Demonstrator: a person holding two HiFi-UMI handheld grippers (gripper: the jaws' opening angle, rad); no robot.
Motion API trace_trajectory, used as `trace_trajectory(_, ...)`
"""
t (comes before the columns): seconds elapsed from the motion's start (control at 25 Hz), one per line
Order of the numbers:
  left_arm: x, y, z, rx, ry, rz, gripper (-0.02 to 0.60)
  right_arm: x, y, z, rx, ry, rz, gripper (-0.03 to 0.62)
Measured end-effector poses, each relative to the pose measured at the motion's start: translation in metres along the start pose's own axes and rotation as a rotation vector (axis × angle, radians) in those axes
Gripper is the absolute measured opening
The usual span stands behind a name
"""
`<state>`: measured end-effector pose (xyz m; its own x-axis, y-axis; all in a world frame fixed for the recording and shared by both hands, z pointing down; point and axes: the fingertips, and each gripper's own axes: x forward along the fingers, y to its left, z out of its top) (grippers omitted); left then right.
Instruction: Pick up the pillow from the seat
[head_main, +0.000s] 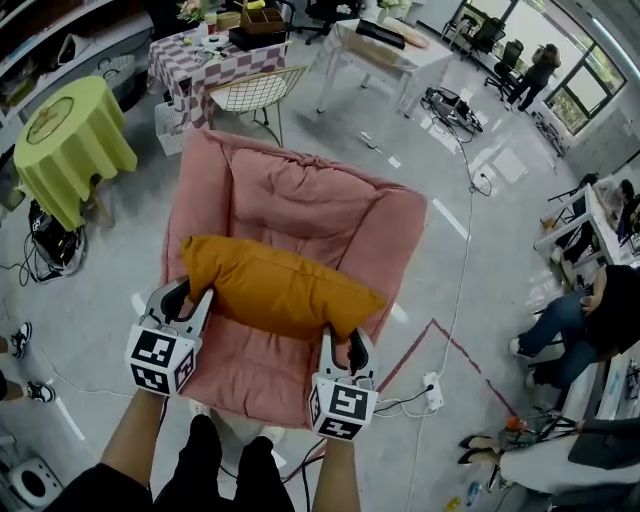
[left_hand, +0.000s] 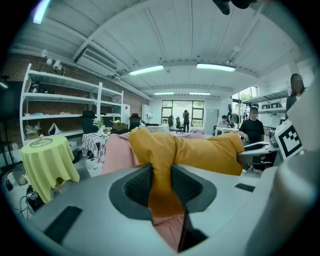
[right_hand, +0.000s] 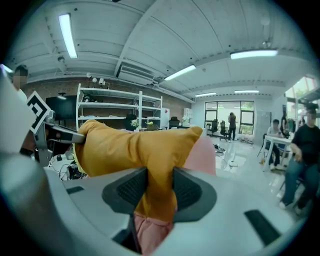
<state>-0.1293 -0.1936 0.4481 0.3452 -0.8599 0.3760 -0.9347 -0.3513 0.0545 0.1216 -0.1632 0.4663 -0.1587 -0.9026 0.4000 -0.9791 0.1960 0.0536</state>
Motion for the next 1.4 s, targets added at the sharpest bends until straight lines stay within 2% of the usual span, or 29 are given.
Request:
trace_trajectory(0.72,-0.063,-0.02,0.078,0.034,-0.119,0.018,0.115,-0.065,-0.003,0.075,-0.018,-0.116,-0.018,0.167)
trace_trajectory(1.4,-0.123,-0.031,0.131,0.043,-0.203,0.02,0.115,-0.124,0.005,0.131,-0.039,-0.193,-0.032,0.167)
